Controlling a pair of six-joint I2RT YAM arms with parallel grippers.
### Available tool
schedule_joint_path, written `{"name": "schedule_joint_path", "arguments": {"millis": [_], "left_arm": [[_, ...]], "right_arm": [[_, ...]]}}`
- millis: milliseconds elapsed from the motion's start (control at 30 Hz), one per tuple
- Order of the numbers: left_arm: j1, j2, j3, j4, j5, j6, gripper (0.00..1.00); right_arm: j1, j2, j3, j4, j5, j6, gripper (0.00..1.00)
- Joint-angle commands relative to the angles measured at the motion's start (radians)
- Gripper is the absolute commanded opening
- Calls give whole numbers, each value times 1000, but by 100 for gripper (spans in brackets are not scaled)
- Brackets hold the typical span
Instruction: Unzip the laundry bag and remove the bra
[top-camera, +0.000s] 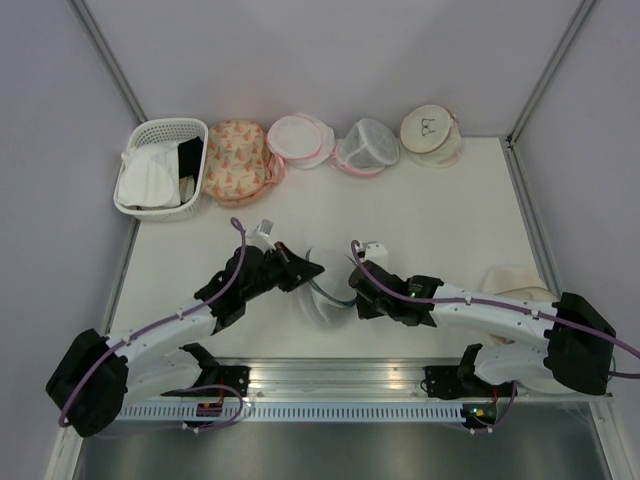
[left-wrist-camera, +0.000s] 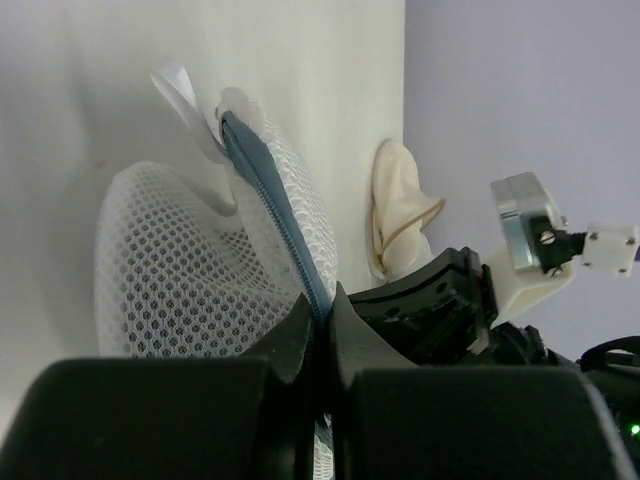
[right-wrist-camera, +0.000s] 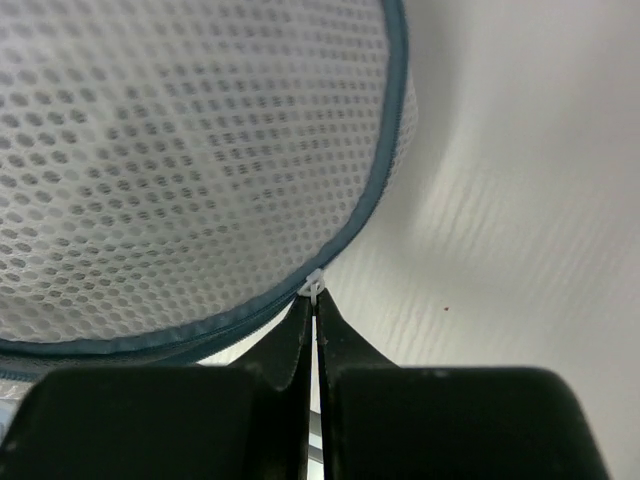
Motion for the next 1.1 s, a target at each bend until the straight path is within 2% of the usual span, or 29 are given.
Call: {"name": "schedule_joint_path", "arguments": {"millis": [0,67,100,133,167,200,267,300,400,533,667,800,933,1067], "left_arm": [[20,145,189,88,191,219,2],[31,199,269,70,191,265,2],[34,228,290,29,171,277,9],[36,234,325,-3,148,296,26],[36,236,344,-60,116,304,48],[36,236,361,-180,46,311,80],[36,225,398,-292,-20,327,98],[36,199,395,-380,-77,325,100],[36,109,346,-462,-180,282,100],[36,-24,235,-525,-186,166,100],[32,-115,175,-521,-89,72,100],[23,-160,122,-464,-21,-23,100],[16,-165,85,-340,10,-61,100],[10,-102,94,-294,39,-58,100]], "right_arm": [[-1,-71,59,-42,74,-25,0],[-1,-89,67,-48,78,-26,0],[-1,-104,70,-47,76,-26,0],[-1,-111,74,-45,75,-28,0],[-1,-117,76,-47,73,-30,0],[-1,-124,77,-47,67,-30,0],[-1,-131,74,-30,61,-31,0],[0,-131,68,-24,55,-31,0],[-3,-112,65,0,33,-33,1],[-1,-83,48,107,-46,-31,0],[-1,-69,1,281,-233,-10,0],[-1,-51,-38,430,-347,-3,0],[0,-30,-38,478,-413,-25,1],[0,-22,-33,482,-439,-40,0]]}}
